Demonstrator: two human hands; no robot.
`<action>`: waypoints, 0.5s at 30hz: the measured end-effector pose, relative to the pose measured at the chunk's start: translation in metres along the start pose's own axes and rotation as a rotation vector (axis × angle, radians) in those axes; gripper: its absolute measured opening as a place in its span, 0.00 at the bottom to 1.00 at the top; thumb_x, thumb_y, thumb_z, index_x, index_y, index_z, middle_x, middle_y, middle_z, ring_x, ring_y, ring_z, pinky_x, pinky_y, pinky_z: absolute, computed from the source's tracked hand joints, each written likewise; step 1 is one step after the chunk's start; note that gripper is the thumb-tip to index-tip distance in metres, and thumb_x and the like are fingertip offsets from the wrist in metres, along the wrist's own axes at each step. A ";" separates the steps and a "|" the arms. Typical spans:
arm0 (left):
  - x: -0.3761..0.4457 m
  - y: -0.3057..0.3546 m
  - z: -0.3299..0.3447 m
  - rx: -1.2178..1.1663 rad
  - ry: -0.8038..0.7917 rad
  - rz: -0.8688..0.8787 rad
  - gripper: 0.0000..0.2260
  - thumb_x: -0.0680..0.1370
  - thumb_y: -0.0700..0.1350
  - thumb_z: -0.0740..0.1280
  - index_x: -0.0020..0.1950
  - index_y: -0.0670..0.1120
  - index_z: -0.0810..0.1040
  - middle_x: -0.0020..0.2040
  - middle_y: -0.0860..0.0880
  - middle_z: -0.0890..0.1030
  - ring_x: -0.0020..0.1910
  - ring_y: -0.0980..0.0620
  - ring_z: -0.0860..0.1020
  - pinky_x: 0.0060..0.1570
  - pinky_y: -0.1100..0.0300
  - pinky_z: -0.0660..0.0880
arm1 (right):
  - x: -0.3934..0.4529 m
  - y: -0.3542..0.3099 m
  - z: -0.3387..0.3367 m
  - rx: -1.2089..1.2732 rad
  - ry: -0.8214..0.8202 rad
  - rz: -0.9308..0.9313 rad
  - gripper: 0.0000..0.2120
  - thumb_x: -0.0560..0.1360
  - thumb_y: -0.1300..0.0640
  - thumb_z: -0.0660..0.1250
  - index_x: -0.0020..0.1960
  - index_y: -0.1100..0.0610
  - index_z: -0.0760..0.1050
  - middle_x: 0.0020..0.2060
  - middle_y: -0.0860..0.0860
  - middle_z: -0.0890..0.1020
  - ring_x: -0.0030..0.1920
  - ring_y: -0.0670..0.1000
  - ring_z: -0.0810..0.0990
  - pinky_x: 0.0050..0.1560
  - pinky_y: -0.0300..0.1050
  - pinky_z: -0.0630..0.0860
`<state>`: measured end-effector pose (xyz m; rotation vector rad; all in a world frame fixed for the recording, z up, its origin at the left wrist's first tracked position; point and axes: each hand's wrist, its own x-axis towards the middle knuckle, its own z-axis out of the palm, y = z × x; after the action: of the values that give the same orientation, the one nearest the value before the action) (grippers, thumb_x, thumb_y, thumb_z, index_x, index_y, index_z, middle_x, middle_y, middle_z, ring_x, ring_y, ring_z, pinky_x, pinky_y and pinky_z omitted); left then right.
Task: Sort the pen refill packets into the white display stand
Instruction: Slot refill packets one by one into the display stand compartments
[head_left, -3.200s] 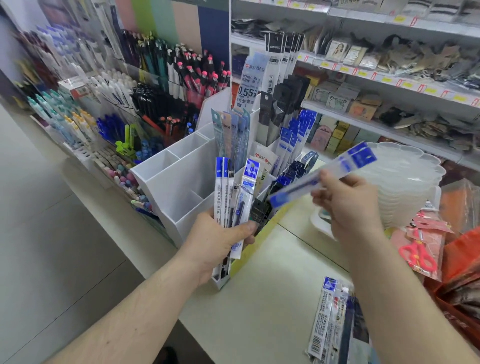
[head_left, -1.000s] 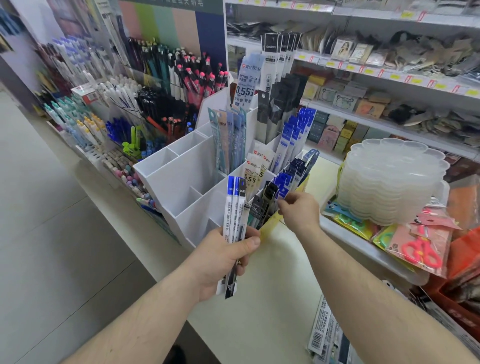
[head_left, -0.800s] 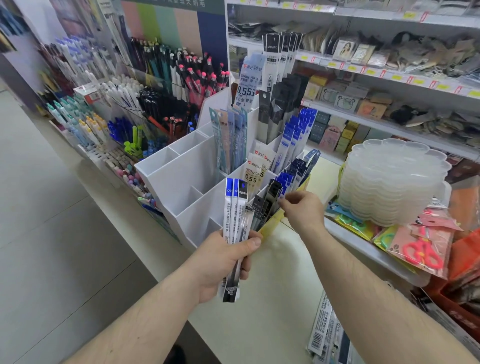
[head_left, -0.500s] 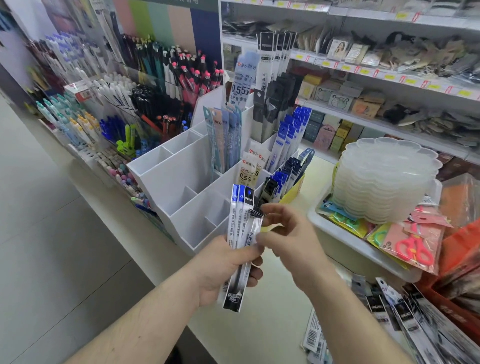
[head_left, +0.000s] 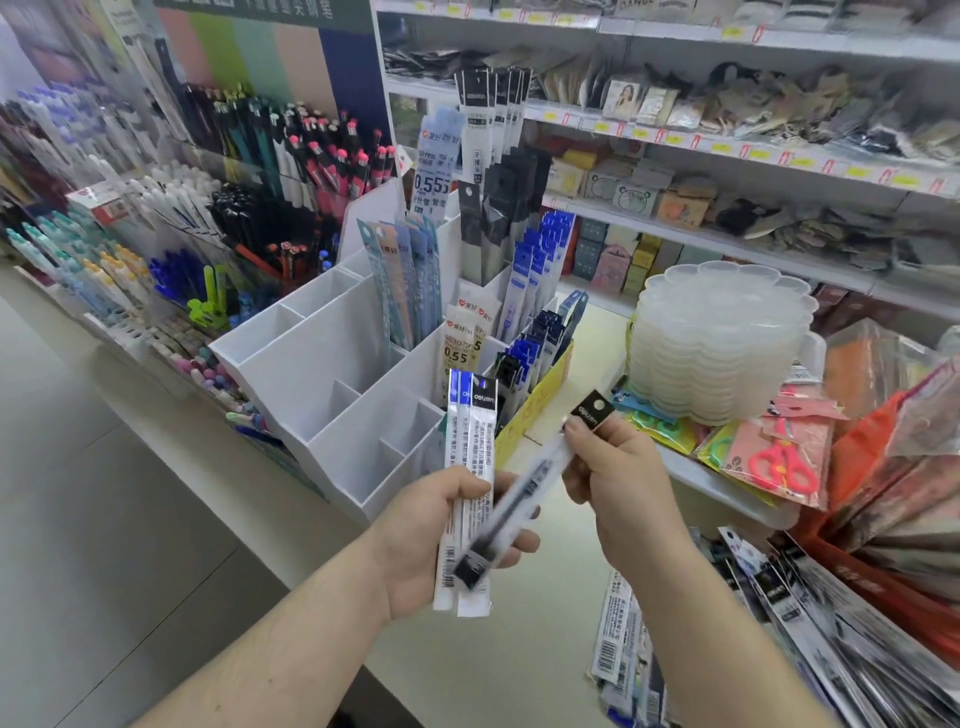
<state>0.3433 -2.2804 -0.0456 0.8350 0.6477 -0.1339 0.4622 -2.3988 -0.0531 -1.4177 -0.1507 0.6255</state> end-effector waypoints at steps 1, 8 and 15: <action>0.000 0.000 -0.002 0.032 0.014 0.009 0.14 0.80 0.38 0.56 0.58 0.36 0.78 0.45 0.38 0.81 0.37 0.42 0.81 0.35 0.55 0.80 | 0.001 -0.001 -0.003 0.016 0.010 0.010 0.13 0.82 0.63 0.61 0.38 0.59 0.71 0.25 0.51 0.69 0.24 0.48 0.65 0.26 0.39 0.61; -0.003 -0.001 -0.005 0.221 0.094 0.137 0.09 0.80 0.34 0.64 0.59 0.38 0.76 0.39 0.42 0.82 0.40 0.44 0.83 0.44 0.51 0.82 | 0.000 -0.002 -0.010 -0.041 -0.069 0.056 0.12 0.82 0.60 0.61 0.40 0.58 0.74 0.30 0.54 0.75 0.29 0.51 0.69 0.32 0.45 0.64; 0.000 -0.003 -0.010 0.299 0.145 0.149 0.10 0.79 0.37 0.68 0.60 0.41 0.79 0.52 0.39 0.85 0.51 0.39 0.84 0.51 0.43 0.81 | -0.010 -0.002 0.004 -0.065 -0.190 0.091 0.11 0.82 0.57 0.60 0.48 0.61 0.78 0.32 0.49 0.81 0.29 0.46 0.73 0.35 0.44 0.66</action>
<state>0.3371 -2.2752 -0.0528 1.1860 0.7088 -0.0347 0.4521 -2.4001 -0.0477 -1.4326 -0.2599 0.8370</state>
